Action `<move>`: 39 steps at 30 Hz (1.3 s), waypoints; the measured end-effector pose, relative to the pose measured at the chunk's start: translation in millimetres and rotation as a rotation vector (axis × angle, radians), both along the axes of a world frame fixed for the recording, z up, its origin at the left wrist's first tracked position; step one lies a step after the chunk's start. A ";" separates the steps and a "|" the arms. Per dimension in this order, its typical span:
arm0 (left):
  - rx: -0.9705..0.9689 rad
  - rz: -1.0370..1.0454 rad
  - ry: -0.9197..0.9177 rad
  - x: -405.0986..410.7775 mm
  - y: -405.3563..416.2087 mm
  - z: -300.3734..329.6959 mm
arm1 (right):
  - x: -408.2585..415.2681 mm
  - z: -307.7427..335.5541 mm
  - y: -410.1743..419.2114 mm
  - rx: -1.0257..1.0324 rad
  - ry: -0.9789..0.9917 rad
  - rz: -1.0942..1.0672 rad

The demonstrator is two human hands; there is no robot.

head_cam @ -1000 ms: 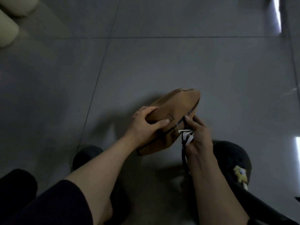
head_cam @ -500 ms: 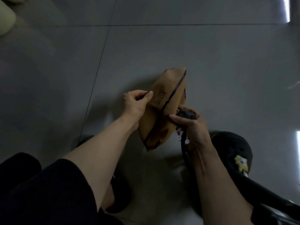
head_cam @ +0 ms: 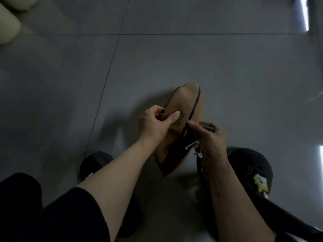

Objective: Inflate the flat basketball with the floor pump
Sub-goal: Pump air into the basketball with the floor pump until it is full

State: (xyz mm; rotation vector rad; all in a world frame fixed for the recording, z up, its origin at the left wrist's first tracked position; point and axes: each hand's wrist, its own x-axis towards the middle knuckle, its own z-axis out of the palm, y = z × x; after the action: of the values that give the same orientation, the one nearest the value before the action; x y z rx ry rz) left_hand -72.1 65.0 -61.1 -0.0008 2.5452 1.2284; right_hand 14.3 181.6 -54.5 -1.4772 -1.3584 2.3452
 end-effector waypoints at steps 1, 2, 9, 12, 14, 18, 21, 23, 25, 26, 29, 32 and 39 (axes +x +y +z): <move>-0.015 -0.005 0.027 0.8 1.3 -1.4 | 4.5 0.0 0.8 0.043 0.000 -0.095; -0.023 -0.008 0.049 2.2 2.6 -3.8 | 9.1 1.6 3.8 0.098 0.013 -0.178; -0.005 0.002 0.108 23.2 15.1 -18.3 | 26.3 26.0 21.5 0.244 0.203 -0.010; -0.013 0.008 0.108 22.2 15.5 -20.1 | 31.1 20.5 21.3 0.259 0.151 -0.012; -0.025 0.008 0.108 20.7 16.7 -18.3 | 33.6 14.4 16.9 0.283 0.105 0.039; -0.058 0.036 0.113 22.2 20.7 -15.8 | 35.9 2.9 6.4 0.402 0.014 0.038; -0.057 0.037 0.104 24.5 21.3 -17.2 | 36.5 -3.9 1.5 0.435 -0.020 -0.019; -0.054 0.045 0.105 25.6 22.0 -17.9 | 36.2 -7.6 0.0 0.416 -0.028 -0.058; -0.056 0.048 0.109 26.5 23.5 -17.5 | 35.6 -9.1 -1.6 0.395 -0.031 -0.078; -0.055 0.049 0.110 26.8 23.9 -17.5 | 35.3 -9.2 -2.0 0.384 -0.033 -0.082; -0.059 0.052 0.109 28.6 24.7 -17.0 | 36.0 -11.2 -2.1 0.369 -0.052 -0.090; -0.068 0.050 0.106 31.8 26.4 -16.4 | 34.9 -11.7 -3.1 0.517 -0.125 -0.069; -0.148 0.030 0.183 41.2 26.4 -15.2 | 30.8 2.8 -19.2 1.191 -0.416 0.315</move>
State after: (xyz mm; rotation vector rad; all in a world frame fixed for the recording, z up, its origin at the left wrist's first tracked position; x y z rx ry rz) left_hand -30.9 91.4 -76.3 0.0423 2.7988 1.0938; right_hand 45.2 162.4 -51.7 -1.3326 -2.5167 0.8081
